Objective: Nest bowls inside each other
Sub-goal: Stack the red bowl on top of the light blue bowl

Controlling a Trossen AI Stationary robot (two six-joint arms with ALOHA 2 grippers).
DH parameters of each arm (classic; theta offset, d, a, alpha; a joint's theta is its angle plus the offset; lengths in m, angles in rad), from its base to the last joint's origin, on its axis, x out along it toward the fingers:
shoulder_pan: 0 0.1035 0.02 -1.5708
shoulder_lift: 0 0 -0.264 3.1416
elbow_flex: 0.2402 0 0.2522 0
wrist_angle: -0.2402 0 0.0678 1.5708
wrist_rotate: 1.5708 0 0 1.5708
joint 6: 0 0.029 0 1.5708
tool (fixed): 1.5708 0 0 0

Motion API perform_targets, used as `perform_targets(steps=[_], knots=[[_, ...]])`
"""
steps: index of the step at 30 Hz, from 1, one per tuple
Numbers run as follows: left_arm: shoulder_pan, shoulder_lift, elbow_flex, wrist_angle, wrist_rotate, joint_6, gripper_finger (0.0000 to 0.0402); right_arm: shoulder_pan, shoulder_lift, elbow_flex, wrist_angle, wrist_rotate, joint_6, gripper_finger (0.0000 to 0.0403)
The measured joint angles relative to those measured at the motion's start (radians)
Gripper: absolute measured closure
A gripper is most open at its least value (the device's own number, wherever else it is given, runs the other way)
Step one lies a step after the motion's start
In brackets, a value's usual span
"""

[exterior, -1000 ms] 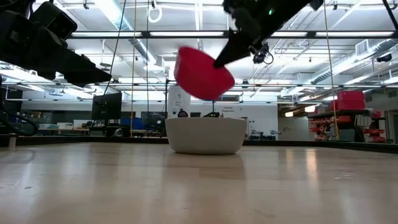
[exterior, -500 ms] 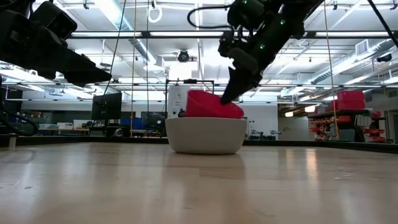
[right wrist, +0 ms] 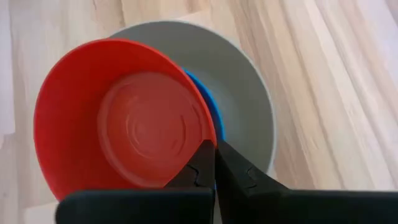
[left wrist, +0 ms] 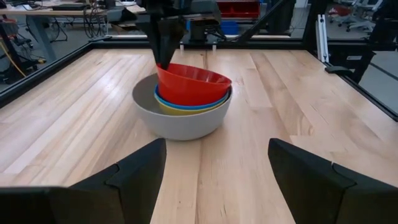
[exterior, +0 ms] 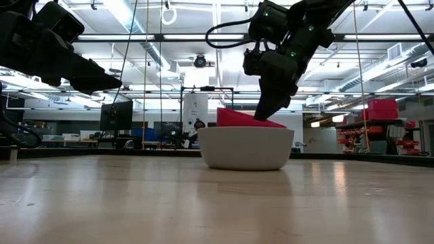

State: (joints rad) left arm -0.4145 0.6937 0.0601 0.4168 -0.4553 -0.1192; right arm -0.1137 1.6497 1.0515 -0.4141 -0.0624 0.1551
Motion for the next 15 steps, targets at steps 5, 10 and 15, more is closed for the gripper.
perform_targets(steps=[5, 10, 15], knots=[[0.000, 0.000, 0.000, 0.000, 0.000, 0.001, 0.0109, -0.003, 0.000, 0.000, -0.039, -0.001, 0.006, 0.0403], [0.000, 0.000, 0.000, 0.000, 0.000, 0.002, 0.0109, -0.004, 0.000, 0.000, -0.091, -0.002, 0.013, 0.0403], [0.000, 0.000, 0.000, 0.000, 0.000, 0.002, 0.0109, -0.004, 0.000, 0.000, -0.103, 0.032, 0.044, 0.0401]])
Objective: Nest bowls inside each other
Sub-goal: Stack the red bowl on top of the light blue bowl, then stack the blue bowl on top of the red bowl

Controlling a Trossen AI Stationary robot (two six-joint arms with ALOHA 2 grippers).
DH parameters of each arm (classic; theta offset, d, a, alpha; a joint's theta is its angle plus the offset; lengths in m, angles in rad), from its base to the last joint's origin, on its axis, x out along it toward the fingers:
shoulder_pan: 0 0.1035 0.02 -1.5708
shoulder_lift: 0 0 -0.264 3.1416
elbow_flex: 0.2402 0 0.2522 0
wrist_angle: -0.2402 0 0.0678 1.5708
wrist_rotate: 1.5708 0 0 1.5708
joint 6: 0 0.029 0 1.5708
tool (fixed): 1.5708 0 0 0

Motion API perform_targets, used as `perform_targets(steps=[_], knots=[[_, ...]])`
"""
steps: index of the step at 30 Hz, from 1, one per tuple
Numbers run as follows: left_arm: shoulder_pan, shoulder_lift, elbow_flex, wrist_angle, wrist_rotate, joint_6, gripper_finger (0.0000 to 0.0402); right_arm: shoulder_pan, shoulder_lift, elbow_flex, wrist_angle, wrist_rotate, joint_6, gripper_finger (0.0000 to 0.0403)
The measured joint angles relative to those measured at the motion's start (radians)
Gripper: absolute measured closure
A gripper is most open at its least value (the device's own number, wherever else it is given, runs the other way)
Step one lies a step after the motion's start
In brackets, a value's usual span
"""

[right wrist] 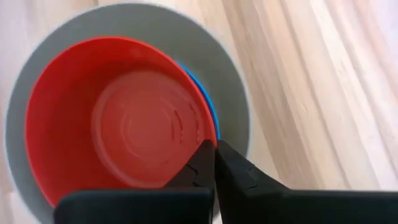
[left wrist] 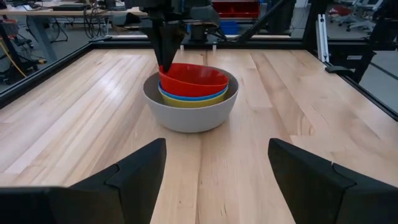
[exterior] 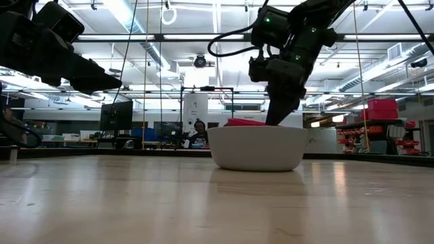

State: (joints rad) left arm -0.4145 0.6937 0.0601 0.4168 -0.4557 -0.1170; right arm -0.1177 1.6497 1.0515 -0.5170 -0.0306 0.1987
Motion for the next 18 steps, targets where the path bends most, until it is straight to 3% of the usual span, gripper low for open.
perform_targets(steps=[6, 18], knots=[[0.000, 0.000, 0.000, 0.000, 0.000, -0.002, 0.0109, 0.000, 0.000, 0.000, 0.029, 0.011, 0.015, 0.0362], [0.000, 0.000, 0.000, 0.000, 0.000, -0.002, 0.0109, 0.025, -0.001, 0.000, 0.054, 0.073, 0.006, 0.0210]])
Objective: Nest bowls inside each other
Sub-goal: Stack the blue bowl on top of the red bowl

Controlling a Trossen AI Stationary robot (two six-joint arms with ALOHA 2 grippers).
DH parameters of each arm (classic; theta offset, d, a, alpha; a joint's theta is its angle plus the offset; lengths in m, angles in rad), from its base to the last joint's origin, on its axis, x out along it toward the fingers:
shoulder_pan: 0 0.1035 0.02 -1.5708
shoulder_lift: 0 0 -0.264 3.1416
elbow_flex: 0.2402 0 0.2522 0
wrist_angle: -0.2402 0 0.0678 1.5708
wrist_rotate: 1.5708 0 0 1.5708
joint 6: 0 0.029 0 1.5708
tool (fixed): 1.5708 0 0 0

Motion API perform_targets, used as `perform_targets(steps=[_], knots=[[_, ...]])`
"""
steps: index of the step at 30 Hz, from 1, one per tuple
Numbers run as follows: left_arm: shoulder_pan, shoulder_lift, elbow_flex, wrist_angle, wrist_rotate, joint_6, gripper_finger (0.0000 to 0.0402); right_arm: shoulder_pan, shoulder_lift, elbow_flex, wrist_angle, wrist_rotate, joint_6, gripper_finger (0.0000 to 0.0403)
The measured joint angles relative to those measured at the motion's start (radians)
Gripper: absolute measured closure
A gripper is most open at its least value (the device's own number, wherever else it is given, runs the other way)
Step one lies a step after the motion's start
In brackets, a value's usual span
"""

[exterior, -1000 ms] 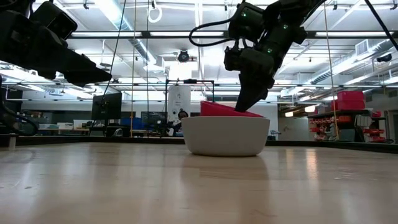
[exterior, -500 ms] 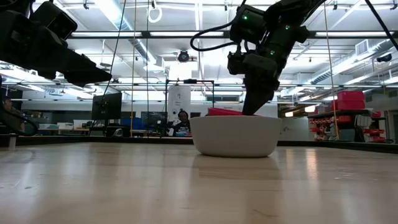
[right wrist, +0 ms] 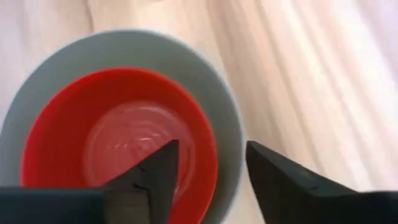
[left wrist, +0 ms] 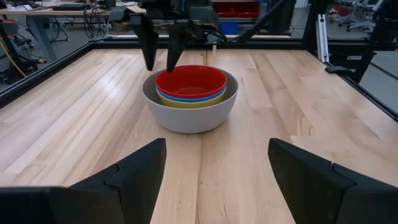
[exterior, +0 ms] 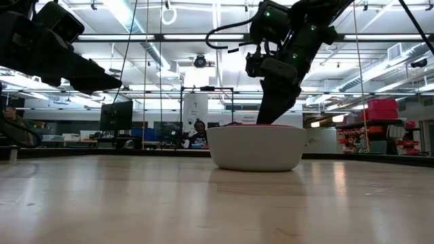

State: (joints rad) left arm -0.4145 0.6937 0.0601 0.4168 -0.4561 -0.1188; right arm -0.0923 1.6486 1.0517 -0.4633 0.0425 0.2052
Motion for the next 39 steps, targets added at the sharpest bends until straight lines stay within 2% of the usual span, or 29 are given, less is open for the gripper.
perform_targets(steps=[6, 12, 15, 18, 23, 27, 32, 34, 36, 39], knots=[[0.000, 0.000, 0.000, 0.001, -0.004, -0.002, 0.0109, 0.047, -0.071, 0.065, 0.068, 0.175, -0.091, 0.0162], [0.000, 0.000, 0.000, -0.039, 0.003, -0.010, 0.0109, 0.162, -0.271, 0.094, 0.218, 0.158, -0.220, 0.0165], [0.000, 0.000, 0.000, -0.073, 0.001, -0.034, 0.0109, 0.246, -0.405, 0.040, 0.242, 0.156, -0.267, 0.0181], [0.000, 0.000, 0.000, -0.075, 0.001, -0.054, 0.0109, 0.329, -0.537, -0.095, 0.330, 0.156, -0.285, 0.0199], [0.000, 0.000, 0.000, -0.050, -0.003, -0.054, 0.0109, 0.409, -0.702, -0.451, 0.641, 0.157, -0.268, 0.0223], [0.000, 0.000, 0.000, -0.051, -0.003, -0.053, 0.0109, 0.431, -0.775, -0.688, 0.948, 0.190, -0.258, 0.0234], [0.000, 0.000, 0.000, -0.051, -0.004, -0.036, 0.0109, 0.434, -0.803, -0.881, 1.254, 0.244, -0.255, 0.0238], [0.000, 0.000, 0.000, -0.051, -0.004, -0.026, 0.0109, 0.434, -0.814, -0.937, 1.299, 0.245, -0.243, 0.0237], [0.000, 0.000, 0.000, -0.051, -0.004, -0.022, 0.0109, 0.434, -0.830, -0.982, 1.288, 0.233, -0.165, 0.0236], [0.000, 0.000, 0.000, -0.051, -0.004, -0.023, 0.0109, 0.434, -0.840, -1.037, 1.288, 0.108, -0.170, 0.0236]])
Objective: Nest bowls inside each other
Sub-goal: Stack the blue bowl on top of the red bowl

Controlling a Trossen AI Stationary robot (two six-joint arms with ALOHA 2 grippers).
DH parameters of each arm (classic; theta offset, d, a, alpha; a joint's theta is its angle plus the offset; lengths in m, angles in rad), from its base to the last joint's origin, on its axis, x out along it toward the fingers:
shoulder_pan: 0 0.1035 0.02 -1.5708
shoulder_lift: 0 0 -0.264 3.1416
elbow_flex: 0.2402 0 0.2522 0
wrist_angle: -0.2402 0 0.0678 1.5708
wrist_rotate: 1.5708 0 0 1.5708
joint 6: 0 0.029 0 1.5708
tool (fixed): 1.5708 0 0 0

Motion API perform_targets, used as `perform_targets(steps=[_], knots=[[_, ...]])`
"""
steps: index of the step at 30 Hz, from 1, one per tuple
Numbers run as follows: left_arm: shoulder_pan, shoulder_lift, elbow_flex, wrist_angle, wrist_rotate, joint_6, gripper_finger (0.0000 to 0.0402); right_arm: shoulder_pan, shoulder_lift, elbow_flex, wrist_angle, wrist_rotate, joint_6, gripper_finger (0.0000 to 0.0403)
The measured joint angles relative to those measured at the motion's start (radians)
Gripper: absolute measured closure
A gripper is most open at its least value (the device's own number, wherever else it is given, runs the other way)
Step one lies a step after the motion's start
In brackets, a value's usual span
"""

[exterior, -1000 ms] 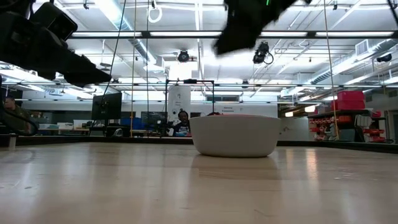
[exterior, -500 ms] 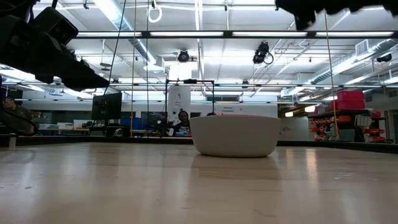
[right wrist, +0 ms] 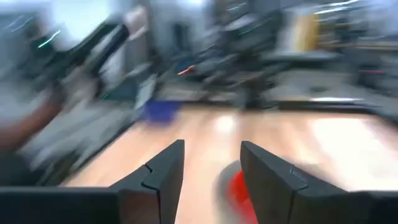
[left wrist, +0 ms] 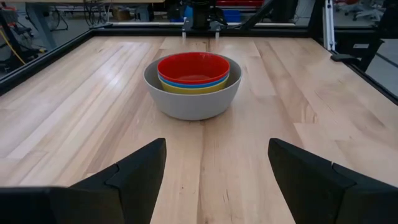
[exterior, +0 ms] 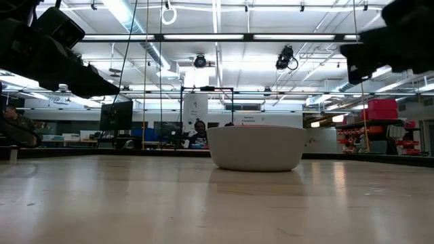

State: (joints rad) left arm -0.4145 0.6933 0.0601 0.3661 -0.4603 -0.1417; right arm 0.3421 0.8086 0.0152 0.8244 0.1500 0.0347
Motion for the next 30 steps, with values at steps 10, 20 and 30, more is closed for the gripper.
perform_targets(steps=[10, 20, 30], knots=[[0.000, 0.000, 0.000, 0.001, 0.000, -0.005, 0.0109, -0.011, -0.034, -0.006, -0.164, -0.159, -0.174, 0.0238], [0.000, 0.000, 0.000, 0.001, 0.002, -0.037, 0.0109, -0.023, -0.320, -0.006, -0.341, -0.128, -0.235, 0.0240], [0.000, 0.000, 0.000, 0.001, 0.005, -0.058, 0.0109, -0.023, -0.679, -0.006, -0.637, -0.077, -0.281, 0.0236]])
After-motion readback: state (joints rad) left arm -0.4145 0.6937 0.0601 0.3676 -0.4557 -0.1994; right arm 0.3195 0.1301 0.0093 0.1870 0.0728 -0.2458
